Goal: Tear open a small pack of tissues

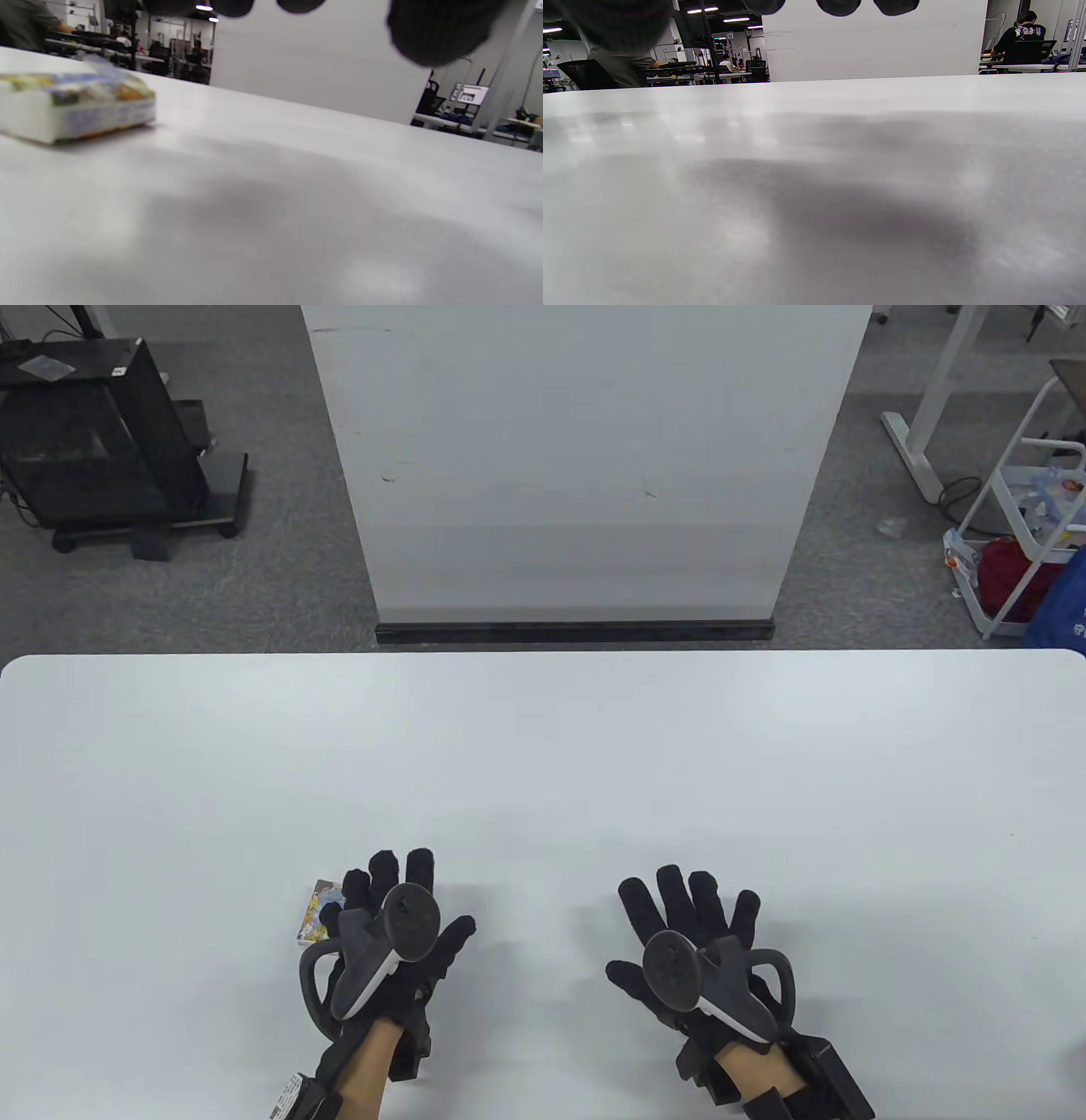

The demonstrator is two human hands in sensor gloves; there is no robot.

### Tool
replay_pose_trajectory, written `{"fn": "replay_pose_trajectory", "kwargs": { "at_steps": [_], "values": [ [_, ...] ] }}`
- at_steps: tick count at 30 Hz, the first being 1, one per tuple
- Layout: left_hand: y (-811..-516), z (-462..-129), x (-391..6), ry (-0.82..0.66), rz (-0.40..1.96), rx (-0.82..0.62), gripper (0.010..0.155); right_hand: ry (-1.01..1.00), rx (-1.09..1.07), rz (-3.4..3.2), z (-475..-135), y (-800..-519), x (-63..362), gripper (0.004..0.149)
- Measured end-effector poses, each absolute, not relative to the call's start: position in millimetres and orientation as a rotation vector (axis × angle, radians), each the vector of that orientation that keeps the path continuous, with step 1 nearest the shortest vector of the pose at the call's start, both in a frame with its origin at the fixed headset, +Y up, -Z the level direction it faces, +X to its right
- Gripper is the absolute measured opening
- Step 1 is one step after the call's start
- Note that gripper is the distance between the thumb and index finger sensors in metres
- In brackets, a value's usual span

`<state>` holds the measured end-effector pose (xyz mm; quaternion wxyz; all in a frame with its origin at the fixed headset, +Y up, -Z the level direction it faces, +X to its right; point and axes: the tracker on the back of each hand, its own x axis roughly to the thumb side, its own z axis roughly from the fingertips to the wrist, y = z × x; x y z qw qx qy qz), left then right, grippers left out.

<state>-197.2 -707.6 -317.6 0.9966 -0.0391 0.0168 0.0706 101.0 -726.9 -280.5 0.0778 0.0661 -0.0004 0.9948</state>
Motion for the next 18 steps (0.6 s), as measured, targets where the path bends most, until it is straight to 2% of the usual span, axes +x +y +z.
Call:
{"fn": "replay_pose_trajectory", "kwargs": {
  "at_steps": [6, 18],
  "values": [
    [-717, -314, -175, -0.06, 0.092, -0.142, 0.086, -0.005, 0.203, 2.968, -281, -727, 101, 0.09],
    [-724, -305, -145, -0.175, 0.04, -0.174, 0.086, -0.004, 0.21, 2.975, -280, -728, 100, 0.09]
  ]
}}
